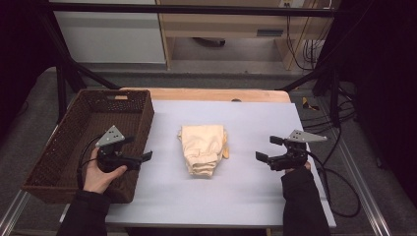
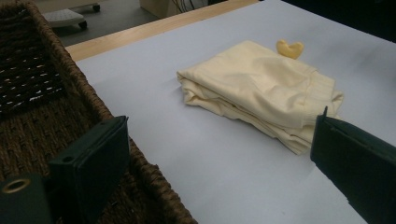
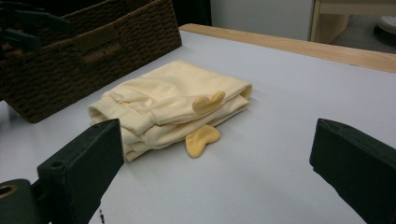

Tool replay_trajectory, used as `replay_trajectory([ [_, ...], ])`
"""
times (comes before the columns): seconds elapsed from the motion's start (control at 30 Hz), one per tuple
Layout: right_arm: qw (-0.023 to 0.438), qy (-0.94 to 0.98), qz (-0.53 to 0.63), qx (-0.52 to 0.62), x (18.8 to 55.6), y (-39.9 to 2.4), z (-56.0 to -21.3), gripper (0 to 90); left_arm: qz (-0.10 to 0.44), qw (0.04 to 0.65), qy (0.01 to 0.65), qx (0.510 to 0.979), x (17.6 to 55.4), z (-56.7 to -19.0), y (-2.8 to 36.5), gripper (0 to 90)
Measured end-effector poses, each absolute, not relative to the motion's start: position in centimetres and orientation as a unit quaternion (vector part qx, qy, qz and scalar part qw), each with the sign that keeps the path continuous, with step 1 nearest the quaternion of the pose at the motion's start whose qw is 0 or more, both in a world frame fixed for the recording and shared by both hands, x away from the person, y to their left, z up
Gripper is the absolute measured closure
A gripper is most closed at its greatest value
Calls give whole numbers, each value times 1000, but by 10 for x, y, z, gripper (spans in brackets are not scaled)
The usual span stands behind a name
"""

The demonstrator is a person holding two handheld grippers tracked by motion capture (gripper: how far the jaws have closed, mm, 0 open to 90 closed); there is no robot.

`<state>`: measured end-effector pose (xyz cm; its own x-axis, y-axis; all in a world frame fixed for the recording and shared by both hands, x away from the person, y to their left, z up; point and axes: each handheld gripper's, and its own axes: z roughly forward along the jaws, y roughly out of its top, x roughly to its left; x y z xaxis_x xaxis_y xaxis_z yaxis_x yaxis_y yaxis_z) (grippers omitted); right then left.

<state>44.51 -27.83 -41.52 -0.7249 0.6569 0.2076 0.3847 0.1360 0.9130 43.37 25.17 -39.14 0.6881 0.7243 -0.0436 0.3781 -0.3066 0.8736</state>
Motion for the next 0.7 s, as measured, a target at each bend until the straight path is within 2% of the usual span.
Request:
replay_trajectory([
  [0.7,121,744,555,352,445,-279,-416,31,184,476,351,785,434,-386,250,44],
])
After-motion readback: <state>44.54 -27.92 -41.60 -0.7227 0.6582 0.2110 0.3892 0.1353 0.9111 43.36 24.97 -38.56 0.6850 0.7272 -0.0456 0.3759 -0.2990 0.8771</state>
